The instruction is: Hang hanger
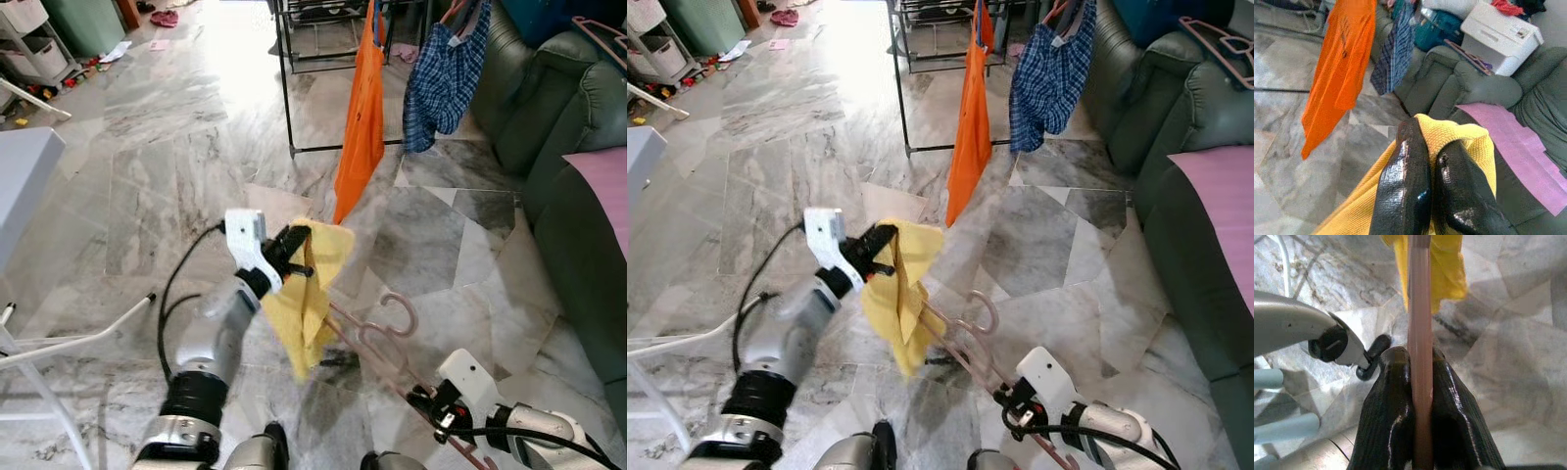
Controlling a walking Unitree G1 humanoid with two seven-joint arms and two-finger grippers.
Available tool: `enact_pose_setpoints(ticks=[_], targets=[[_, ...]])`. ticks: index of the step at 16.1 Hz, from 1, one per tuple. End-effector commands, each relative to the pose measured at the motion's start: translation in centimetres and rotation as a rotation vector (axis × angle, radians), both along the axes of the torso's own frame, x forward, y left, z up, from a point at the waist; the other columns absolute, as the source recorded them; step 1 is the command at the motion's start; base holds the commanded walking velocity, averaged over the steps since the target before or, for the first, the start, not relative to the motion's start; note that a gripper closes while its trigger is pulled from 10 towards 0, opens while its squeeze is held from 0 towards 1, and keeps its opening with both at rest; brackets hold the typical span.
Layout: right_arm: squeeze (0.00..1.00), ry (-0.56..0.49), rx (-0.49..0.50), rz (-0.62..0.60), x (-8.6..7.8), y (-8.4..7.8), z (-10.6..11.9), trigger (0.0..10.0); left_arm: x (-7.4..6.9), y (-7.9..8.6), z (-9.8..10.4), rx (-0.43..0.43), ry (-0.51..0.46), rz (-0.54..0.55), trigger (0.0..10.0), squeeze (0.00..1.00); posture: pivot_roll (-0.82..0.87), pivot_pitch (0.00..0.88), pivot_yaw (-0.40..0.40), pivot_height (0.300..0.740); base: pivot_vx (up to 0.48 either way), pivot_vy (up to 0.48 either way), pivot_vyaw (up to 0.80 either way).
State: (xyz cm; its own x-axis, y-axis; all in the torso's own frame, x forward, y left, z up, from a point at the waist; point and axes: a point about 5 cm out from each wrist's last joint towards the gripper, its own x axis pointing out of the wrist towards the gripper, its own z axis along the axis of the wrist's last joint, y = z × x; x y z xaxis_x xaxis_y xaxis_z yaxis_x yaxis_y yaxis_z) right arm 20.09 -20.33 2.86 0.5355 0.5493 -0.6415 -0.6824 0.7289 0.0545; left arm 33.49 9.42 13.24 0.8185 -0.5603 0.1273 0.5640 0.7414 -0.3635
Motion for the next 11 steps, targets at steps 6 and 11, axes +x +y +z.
enact_pose_setpoints(ticks=[6, 11], targets=[[0.00, -0.028, -0.073, -0.131, 0.9, -1.0, -1.6, 10.0, -0.6, 1.0, 2.3, -0.003, -0.069, -0.046, 10.0, 0.00, -0.06, 0.197, 0.107, 0.740, 0.000, 0.000, 0.00], [0.00, -0.123, -0.111, -0.429, 3.0, -4.2, -1.5, 10.0, -1.0, 1.5, 2.6, 0.012, -0.073, -0.046, 10.0, 0.00, -0.06, 0.199, 0.103, 0.740, 0.000, 0.000, 0.00]])
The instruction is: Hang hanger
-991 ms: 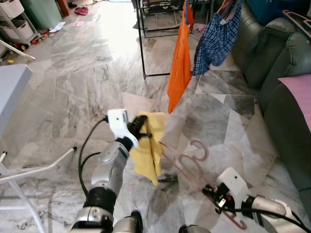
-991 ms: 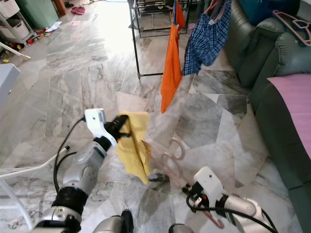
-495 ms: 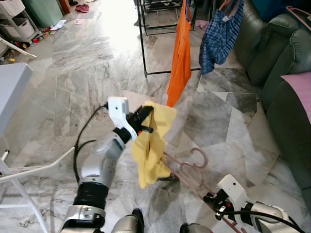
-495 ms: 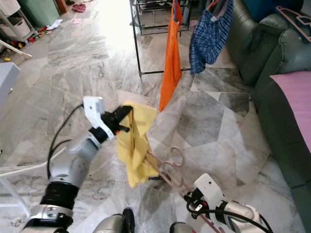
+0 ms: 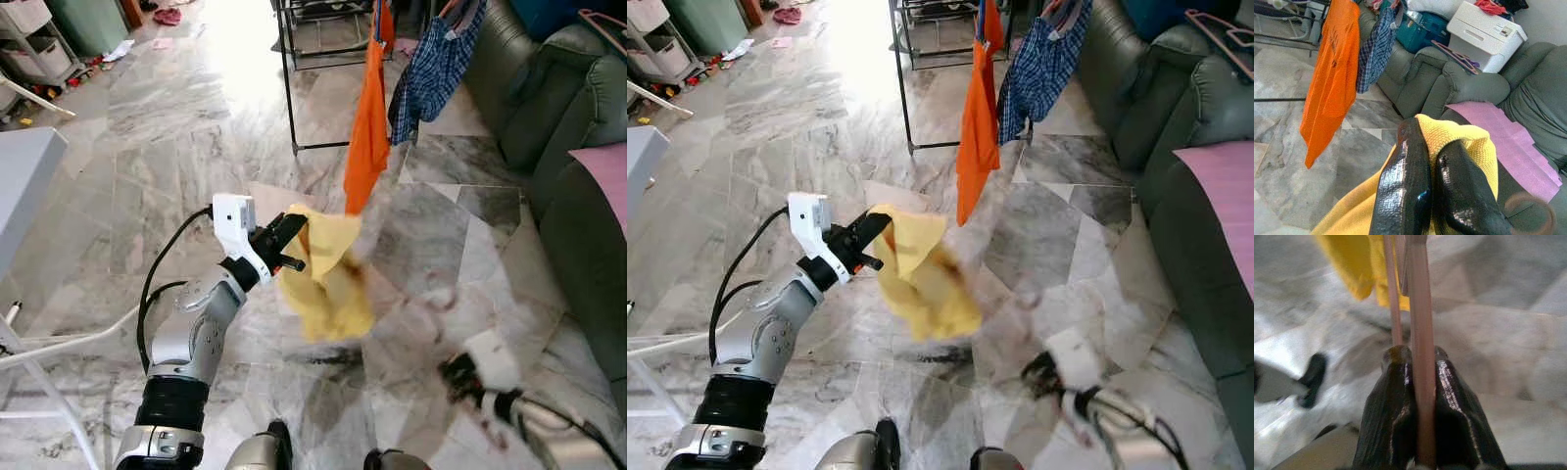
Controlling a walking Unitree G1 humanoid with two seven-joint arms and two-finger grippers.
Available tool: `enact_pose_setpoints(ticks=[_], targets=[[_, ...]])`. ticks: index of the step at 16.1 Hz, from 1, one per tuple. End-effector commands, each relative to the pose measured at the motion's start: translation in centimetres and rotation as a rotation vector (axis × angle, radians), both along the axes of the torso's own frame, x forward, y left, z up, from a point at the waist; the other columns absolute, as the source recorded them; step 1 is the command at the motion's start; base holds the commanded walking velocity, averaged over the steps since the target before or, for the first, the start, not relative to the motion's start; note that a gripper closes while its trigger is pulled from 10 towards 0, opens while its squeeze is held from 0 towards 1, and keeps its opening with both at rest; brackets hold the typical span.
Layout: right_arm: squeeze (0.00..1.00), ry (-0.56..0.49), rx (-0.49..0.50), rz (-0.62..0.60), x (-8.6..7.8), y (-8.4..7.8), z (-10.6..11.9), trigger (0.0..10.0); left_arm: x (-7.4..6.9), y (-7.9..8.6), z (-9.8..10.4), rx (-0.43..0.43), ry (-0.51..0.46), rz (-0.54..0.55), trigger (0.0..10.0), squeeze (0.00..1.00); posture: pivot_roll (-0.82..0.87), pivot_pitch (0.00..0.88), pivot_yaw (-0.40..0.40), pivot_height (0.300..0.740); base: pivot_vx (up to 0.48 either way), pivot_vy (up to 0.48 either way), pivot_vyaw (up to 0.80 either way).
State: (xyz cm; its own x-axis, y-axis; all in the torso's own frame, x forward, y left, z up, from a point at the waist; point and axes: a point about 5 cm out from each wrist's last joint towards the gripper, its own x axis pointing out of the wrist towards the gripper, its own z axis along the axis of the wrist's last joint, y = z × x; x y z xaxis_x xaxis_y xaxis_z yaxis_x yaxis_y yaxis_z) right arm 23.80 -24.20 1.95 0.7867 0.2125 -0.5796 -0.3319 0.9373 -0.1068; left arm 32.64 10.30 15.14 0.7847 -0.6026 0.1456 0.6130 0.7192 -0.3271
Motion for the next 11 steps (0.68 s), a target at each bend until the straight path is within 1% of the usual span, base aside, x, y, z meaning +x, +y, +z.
enact_pose_setpoints(ticks=[1, 3, 4, 6, 7, 8, 9, 10, 11], targets=[[0.00, -0.022, -0.002, -0.113, 0.1, -1.1, 0.0, 10.0, -0.1, 0.8, 0.1, 0.025, -0.023, 0.029, 10.0, 0.00, -0.06, 0.199, 0.103, 0.740, 0.000, 0.000, 0.00], [0.00, -0.078, 0.012, -0.180, 0.9, -1.3, 0.6, 10.0, -0.2, 0.6, -0.9, 0.082, -0.011, 0.066, 10.0, 0.00, -0.07, 0.197, 0.102, 0.740, 0.000, 0.000, 0.00], [0.00, -0.102, 0.022, -0.216, 1.3, -1.4, 0.8, 10.0, -0.4, 0.3, -1.3, 0.083, 0.002, 0.060, 10.0, 0.00, -0.07, 0.195, 0.102, 0.740, 0.000, 0.000, 0.00], [0.00, -0.138, 0.059, -0.328, 2.0, -2.0, 1.1, 10.0, -1.0, -0.6, -1.4, 0.059, 0.003, 0.020, 10.0, 0.00, -0.07, 0.196, 0.101, 0.740, 0.000, 0.000, 0.00], [0.00, -0.171, 0.125, -0.475, 2.7, -3.0, 1.6, 10.0, -1.7, -1.6, -1.4, 0.063, -0.018, -0.050, 10.0, 0.00, -0.07, 0.192, 0.099, 0.740, 0.000, 0.000, 0.00], [0.00, -0.193, 0.181, -0.564, 3.2, -3.7, 2.1, 10.0, -2.3, -2.4, -1.4, 0.081, -0.045, -0.105, 10.0, 0.00, -0.07, 0.189, 0.094, 0.740, 0.000, 0.000, 0.00], [0.00, -0.198, 0.199, -0.588, 3.3, -3.9, 2.2, 10.0, -2.4, -2.7, -1.4, 0.087, -0.053, -0.120, 10.0, 0.00, -0.07, 0.189, 0.094, 0.740, 0.000, 0.000, 0.00], [0.00, -0.210, 0.238, -0.612, 3.6, -4.2, 2.6, 10.0, -2.6, -3.1, -1.4, 0.097, -0.062, -0.144, 10.0, 0.00, -0.07, 0.190, 0.092, 0.740, 0.000, 0.000, 0.00], [0.00, -0.239, 0.286, -0.627, 4.2, -4.4, 3.3, 10.0, -2.9, -3.5, -1.8, 0.146, -0.088, -0.173, 10.0, 0.00, -0.06, 0.189, 0.089, 0.740, 0.000, 0.000, 0.00]])
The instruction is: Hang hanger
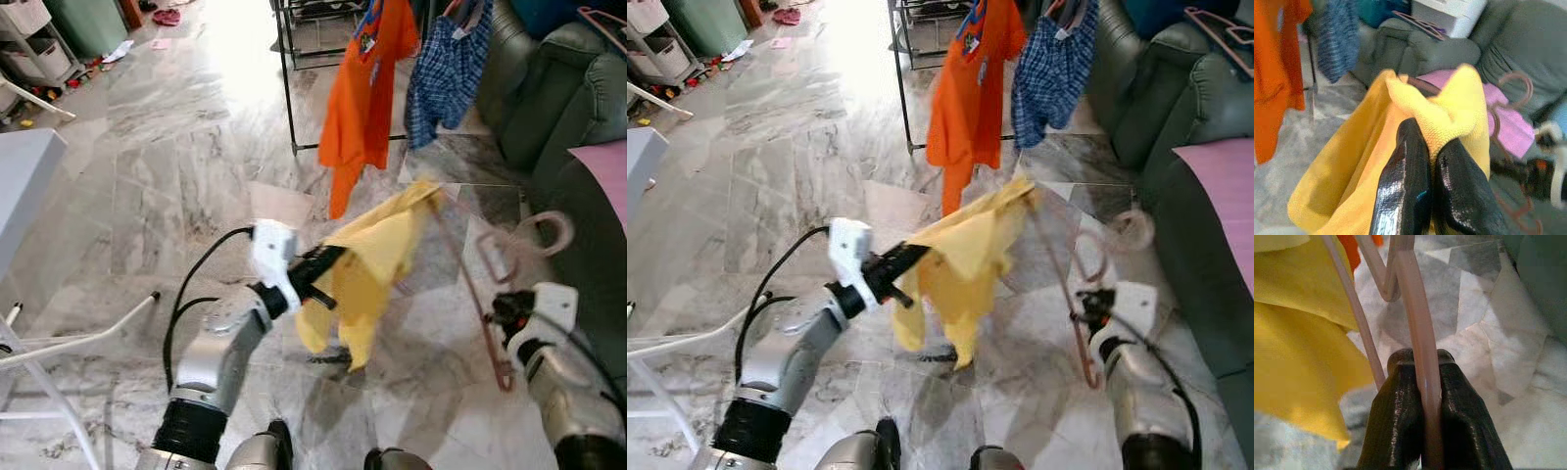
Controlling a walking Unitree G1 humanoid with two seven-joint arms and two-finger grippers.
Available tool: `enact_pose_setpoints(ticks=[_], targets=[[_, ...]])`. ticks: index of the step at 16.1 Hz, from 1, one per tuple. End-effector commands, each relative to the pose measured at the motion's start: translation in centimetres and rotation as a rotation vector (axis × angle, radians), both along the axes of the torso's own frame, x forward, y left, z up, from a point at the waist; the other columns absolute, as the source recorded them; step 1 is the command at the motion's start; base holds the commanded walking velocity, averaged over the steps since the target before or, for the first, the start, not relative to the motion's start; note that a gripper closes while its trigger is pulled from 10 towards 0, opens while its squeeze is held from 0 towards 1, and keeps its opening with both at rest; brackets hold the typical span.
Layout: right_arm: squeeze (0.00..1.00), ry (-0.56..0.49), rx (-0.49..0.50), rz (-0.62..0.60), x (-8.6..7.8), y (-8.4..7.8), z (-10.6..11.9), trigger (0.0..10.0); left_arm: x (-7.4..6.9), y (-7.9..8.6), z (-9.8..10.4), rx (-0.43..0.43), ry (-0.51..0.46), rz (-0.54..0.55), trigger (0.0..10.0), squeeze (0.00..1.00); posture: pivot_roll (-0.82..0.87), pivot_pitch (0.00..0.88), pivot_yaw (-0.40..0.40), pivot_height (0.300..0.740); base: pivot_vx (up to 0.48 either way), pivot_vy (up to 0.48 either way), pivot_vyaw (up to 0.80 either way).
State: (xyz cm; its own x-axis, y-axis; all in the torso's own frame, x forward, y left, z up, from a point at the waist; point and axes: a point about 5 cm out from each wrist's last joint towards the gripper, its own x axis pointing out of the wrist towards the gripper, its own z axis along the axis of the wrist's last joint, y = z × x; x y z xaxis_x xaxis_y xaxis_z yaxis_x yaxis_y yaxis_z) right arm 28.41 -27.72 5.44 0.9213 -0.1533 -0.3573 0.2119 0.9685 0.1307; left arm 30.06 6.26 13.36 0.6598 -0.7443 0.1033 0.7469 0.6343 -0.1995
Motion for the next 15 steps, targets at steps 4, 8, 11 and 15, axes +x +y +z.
enact_pose_setpoints(ticks=[4, 8, 11, 15], targets=[[0.00, -0.106, 0.103, -0.007, 1.0, 0.2, 1.8, 10.0, -1.0, -0.6, -4.4, 0.299, -0.030, -0.029, 10.0, 0.00, -0.07, 0.191, 0.076, 0.740, 0.000, 0.000, 0.00], [0.00, -0.073, 0.022, 0.209, 0.5, 2.9, 1.5, 10.0, -1.2, -1.5, -6.9, 0.458, -0.023, 0.008, 10.0, 0.00, -0.09, 0.192, 0.072, 0.740, 0.000, 0.000, 0.00], [0.00, -0.020, -0.012, 0.370, -0.7, 4.7, 0.5, 10.0, -1.1, -1.8, -6.8, 0.433, -0.045, 0.018, 10.0, 0.00, -0.09, 0.191, 0.070, 0.740, 0.000, 0.000, 0.00], [0.00, 0.060, 0.066, 0.543, -2.6, 6.7, -0.9, 10.0, 0.0, -1.9, -6.2, 0.423, -0.108, 0.073, 10.0, 0.00, -0.09, 0.194, 0.073, 0.740, 0.000, 0.000, 0.00]])
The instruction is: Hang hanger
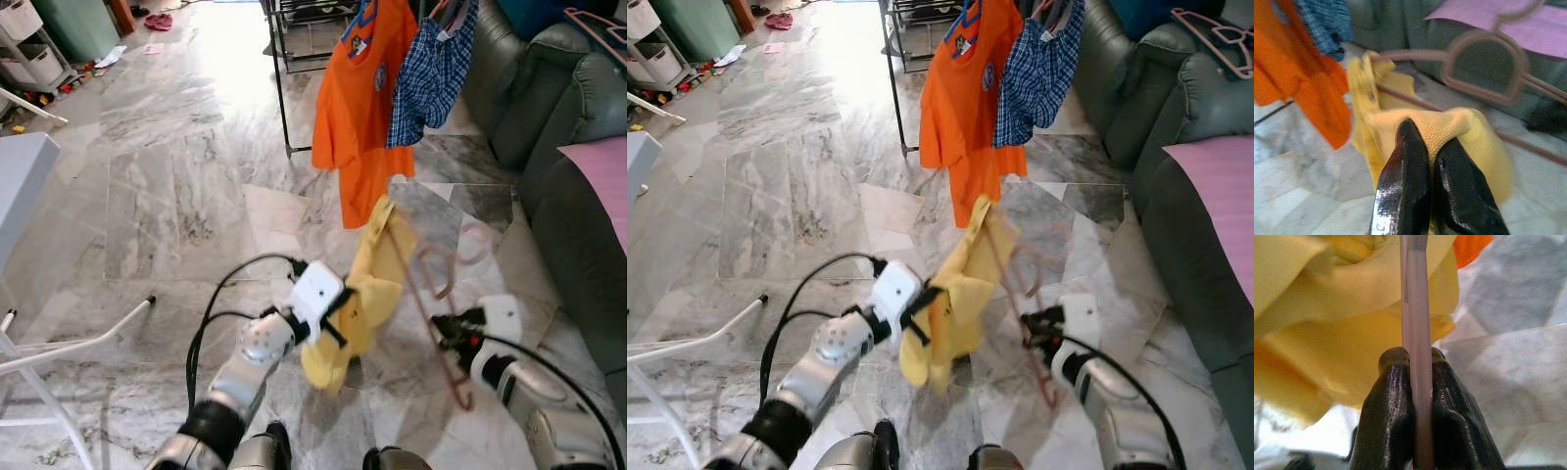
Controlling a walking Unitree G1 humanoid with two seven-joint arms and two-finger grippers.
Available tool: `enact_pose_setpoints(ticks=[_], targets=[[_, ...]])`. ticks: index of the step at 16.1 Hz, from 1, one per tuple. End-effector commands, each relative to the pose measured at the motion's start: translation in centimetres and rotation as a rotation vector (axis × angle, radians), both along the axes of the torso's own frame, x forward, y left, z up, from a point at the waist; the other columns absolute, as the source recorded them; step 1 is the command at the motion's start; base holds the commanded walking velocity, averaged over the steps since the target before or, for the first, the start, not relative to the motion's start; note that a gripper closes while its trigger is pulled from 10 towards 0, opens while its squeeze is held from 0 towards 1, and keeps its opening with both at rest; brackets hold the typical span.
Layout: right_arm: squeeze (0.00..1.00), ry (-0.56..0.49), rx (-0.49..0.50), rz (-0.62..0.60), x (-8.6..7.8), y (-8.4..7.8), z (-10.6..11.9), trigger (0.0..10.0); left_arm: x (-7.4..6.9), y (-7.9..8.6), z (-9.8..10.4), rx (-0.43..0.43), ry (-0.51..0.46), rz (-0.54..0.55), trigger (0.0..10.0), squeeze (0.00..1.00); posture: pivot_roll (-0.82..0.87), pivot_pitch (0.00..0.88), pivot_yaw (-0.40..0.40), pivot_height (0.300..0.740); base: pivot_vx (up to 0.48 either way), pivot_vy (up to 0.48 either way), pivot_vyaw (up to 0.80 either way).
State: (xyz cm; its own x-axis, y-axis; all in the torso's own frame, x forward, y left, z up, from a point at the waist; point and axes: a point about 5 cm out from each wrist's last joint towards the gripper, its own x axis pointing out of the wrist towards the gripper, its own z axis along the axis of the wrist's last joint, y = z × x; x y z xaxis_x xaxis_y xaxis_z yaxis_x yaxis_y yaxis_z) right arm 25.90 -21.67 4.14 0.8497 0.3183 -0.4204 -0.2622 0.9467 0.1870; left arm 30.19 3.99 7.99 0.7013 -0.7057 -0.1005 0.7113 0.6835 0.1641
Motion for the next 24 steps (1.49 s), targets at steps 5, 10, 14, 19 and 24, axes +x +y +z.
enact_pose_setpoints(ticks=[5, 10, 14, 19, 24], targets=[[0.00, -0.010, -0.007, 0.050, -0.3, 1.3, 0.2, 10.0, 0.9, 2.1, -2.0, -0.248, 0.205, 0.362, 10.0, 0.00, -0.10, 0.193, 0.071, 0.740, 0.000, 0.000, 0.00], [0.00, -0.060, 0.013, -0.063, 0.0, 2.6, 0.8, 10.0, 1.6, 4.4, -1.8, -0.355, 0.193, 0.479, 10.0, 0.00, -0.12, 0.203, 0.059, 0.740, 0.000, 0.000, 0.00], [0.00, -0.044, 0.015, 0.004, -0.7, 3.5, 0.9, 10.0, 2.2, 5.3, -0.7, -0.347, 0.126, 0.478, 10.0, 0.00, -0.12, 0.221, 0.038, 0.740, 0.000, 0.000, 0.00], [0.00, -0.040, -0.004, 0.043, -1.0, 3.9, 1.4, 10.0, 3.4, 7.9, 0.9, -0.268, 0.066, 0.485, 10.0, 0.00, -0.13, 0.236, 0.015, 0.740, 0.000, 0.000, 0.00], [0.00, -0.102, -0.020, 0.036, -1.5, 5.9, 1.9, 10.0, 3.0, 9.1, 1.1, -0.210, 0.046, 0.448, 10.0, 0.00, -0.15, 0.235, 0.063, 0.740, 0.000, 0.000, 0.00]])
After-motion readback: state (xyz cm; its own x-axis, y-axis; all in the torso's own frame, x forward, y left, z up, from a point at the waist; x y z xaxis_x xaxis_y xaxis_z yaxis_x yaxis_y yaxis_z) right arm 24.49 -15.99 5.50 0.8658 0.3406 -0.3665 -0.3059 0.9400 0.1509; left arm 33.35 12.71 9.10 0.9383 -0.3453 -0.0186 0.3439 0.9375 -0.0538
